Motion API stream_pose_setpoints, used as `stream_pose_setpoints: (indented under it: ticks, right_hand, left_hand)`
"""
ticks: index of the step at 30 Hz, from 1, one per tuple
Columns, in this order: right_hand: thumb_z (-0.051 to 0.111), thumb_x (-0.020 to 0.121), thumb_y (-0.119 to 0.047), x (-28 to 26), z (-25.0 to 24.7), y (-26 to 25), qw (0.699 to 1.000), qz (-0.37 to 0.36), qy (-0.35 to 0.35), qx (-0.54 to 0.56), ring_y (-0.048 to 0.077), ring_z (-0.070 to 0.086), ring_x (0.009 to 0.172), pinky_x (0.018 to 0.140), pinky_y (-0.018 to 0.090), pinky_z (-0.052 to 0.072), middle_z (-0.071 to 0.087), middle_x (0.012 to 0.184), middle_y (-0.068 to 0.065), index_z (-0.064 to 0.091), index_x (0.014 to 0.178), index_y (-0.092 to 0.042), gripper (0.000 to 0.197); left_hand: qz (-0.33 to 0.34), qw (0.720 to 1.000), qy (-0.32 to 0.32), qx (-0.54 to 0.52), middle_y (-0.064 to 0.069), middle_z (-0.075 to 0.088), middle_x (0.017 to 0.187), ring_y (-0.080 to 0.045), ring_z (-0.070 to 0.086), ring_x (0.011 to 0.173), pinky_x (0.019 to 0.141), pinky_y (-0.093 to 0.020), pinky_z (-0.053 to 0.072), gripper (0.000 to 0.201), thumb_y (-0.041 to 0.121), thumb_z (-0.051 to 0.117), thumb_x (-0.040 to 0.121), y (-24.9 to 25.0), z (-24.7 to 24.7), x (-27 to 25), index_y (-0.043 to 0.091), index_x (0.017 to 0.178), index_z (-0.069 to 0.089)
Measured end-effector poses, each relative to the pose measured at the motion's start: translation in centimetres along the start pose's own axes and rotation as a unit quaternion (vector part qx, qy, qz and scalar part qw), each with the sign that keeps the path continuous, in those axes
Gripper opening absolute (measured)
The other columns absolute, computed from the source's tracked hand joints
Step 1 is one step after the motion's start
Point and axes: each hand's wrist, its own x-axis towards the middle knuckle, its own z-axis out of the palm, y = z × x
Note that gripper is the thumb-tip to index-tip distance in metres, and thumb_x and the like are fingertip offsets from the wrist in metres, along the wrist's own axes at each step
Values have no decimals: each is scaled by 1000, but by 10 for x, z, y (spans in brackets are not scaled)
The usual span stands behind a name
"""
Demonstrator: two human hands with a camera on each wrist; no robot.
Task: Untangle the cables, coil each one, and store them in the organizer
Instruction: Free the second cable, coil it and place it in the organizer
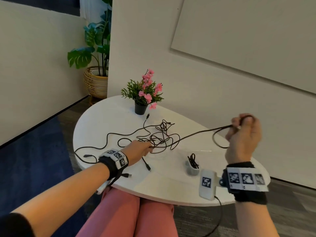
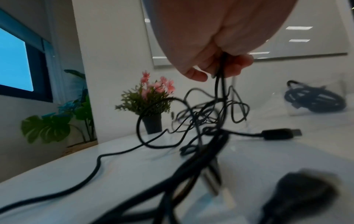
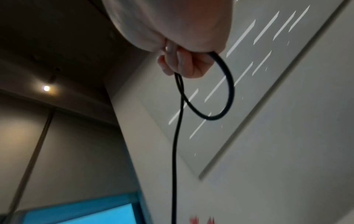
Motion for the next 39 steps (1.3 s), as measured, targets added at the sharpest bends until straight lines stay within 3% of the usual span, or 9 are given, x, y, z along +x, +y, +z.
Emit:
stream_pose_setpoints:
  ticks: [6, 9, 12, 14, 19, 25, 31, 35, 39]
  right_hand:
    - [31, 95, -14, 28, -45, -10, 990, -80, 113, -2, 7, 46, 55, 51, 20, 34, 53, 57, -11, 51, 83, -24, 26]
    - [33, 90, -11, 18, -40, -2, 996, -51, 61, -38, 7, 49, 54, 65, 29, 42, 52, 54, -10, 53, 78, -24, 27]
    - [40, 92, -10, -10, -15, 12, 990, 9, -74, -118, 9, 42, 45, 51, 29, 38, 47, 47, -12, 54, 77, -23, 25]
    - [56, 91, -25, -35, 5, 28, 949, -7, -202, -242, 9, 43, 53, 53, 26, 35, 52, 61, -9, 57, 84, -24, 8]
    - [61, 75, -65, -75, 36, 77, 787, 46, -389, -477, 12, 53, 82, 63, 22, 37, 59, 95, -1, 59, 103, -17, 56]
    - [58, 91, -27, -68, 43, 82, 857, 76, -394, -325, 5, 53, 60, 64, 23, 40, 61, 62, -7, 61, 76, -20, 17]
    - [56, 93, -17, -43, 29, 40, 960, -13, -208, -186, 5, 46, 61, 57, 18, 40, 55, 70, -2, 57, 76, -23, 18]
    - [51, 95, -15, -15, 9, 1, 998, 4, -54, -42, 5, 37, 49, 43, 21, 30, 46, 64, -3, 56, 76, -22, 21]
    - [47, 97, -17, 0, -8, -24, 999, -52, 13, 1, 7, 38, 50, 42, 21, 32, 46, 65, -2, 51, 78, -22, 20]
  left_hand:
    - [-24, 999, 43, 23, 7, 61, 96, -15, 59, 96, 83, -19, 42, 22, 15, 38, 98, -16, -7, 3, 17, 106, 59]
    - [-14, 996, 85, -24, 2, 67, 97, -15, 60, 97, 86, -19, 41, 24, 16, 38, 99, -6, -9, 11, 14, 105, 61]
    - [34, 991, 119, -45, 0, 66, 93, -12, 59, 89, 83, -18, 42, 25, 16, 39, 99, 12, -7, 17, 15, 111, 62]
    - [65, 990, 120, -37, 0, 67, 95, -10, 58, 88, 83, -17, 42, 26, 15, 41, 98, 23, -5, 19, 16, 115, 61]
    - [96, 979, 153, -97, 1, 71, 100, -11, 63, 93, 87, -25, 48, 28, 26, 44, 93, 33, -6, 17, 19, 110, 66]
    - [49, 980, 130, -141, -1, 71, 92, -13, 64, 87, 81, -22, 49, 19, 23, 53, 94, 31, -10, 13, 12, 101, 67]
    - [-20, 999, 16, -20, -12, 62, 114, -25, 54, 110, 96, -33, 39, 24, 16, 44, 97, 4, 2, 22, 7, 111, 60]
    - [-73, 997, -35, 18, -2, 50, 138, -20, 19, 144, 117, -42, 11, 28, 7, 35, 99, -36, 15, 15, 16, 114, 58]
    - [-98, 985, -83, 117, 5, 25, 154, -20, -3, 146, 116, -51, 0, 36, 26, 26, 102, -35, 10, 11, 23, 129, 49]
